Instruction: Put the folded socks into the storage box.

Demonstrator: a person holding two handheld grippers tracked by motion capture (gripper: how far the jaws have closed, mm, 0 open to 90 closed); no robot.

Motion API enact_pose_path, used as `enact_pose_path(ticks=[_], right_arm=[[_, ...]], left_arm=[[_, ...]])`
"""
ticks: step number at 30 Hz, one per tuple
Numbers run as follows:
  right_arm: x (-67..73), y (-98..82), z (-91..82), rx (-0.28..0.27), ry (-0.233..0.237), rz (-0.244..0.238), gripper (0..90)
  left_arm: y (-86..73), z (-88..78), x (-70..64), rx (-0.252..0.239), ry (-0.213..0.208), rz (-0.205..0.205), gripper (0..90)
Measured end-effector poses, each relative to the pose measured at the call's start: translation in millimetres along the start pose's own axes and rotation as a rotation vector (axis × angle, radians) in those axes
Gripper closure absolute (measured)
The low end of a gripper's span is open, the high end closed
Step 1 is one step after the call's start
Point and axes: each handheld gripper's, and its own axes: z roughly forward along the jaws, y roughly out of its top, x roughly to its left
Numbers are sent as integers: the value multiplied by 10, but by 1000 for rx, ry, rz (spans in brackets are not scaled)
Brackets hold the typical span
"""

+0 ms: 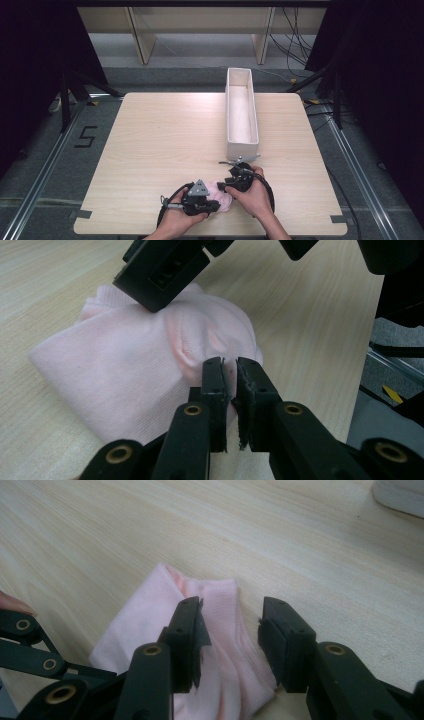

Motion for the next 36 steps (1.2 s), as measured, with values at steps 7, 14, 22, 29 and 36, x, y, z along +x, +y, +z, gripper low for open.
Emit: enact_pose_path(ticks=[7,14,22,29,36], right_arm=[[13,32,-59,-25,1,-9,586],[1,13,14,-10,-20,-20,577],[-2,24,68,-2,-46,-42,576],[9,56,-3,-7,-13,-41,554],[13,28,61,33,-29,-28,546]], left_arm=[[-1,-20,-23,-4,5,12,807],[-1,1,-11,2,3,8,809],[1,12,-7,2,3,3,812],[11,15,-13,4,-1,-1,810],[13,17,-14,8,2,6,811]])
